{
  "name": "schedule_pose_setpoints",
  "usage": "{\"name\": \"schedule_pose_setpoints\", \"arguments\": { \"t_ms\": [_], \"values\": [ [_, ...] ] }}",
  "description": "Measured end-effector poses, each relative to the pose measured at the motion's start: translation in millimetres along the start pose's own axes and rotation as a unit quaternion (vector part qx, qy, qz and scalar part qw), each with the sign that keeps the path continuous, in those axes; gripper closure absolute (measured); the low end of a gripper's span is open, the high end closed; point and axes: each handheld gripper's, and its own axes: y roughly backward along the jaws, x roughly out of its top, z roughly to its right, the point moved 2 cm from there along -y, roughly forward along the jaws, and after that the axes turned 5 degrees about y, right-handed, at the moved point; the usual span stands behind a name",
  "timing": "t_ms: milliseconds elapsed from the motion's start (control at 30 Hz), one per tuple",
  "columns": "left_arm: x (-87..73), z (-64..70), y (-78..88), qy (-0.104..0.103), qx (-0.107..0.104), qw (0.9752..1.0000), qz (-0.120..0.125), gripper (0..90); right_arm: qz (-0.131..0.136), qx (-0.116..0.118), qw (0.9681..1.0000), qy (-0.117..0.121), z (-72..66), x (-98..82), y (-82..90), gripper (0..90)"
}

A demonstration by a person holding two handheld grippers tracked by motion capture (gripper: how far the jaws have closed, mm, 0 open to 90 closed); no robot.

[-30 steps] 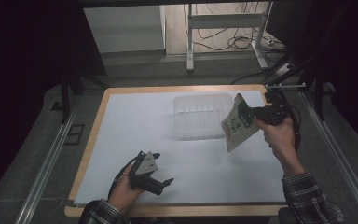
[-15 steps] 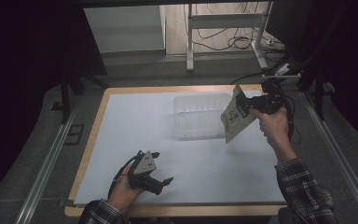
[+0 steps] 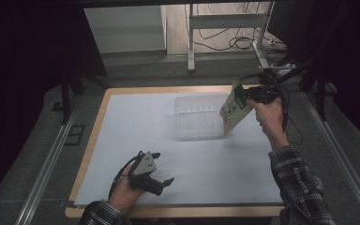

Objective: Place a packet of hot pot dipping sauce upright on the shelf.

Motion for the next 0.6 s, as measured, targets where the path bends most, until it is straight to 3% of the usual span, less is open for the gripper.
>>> {"name": "schedule_pose_setpoints", "arguments": {
  "t_ms": [600],
  "values": [
    [0.0, -0.7, 0.7, -0.001, 0.001, 1.0000, 0.000, 2.4, 0.006, -0.033, 0.9994, 0.000, 6.3, 25.7, -25.2, 89.3]
  ]
}}
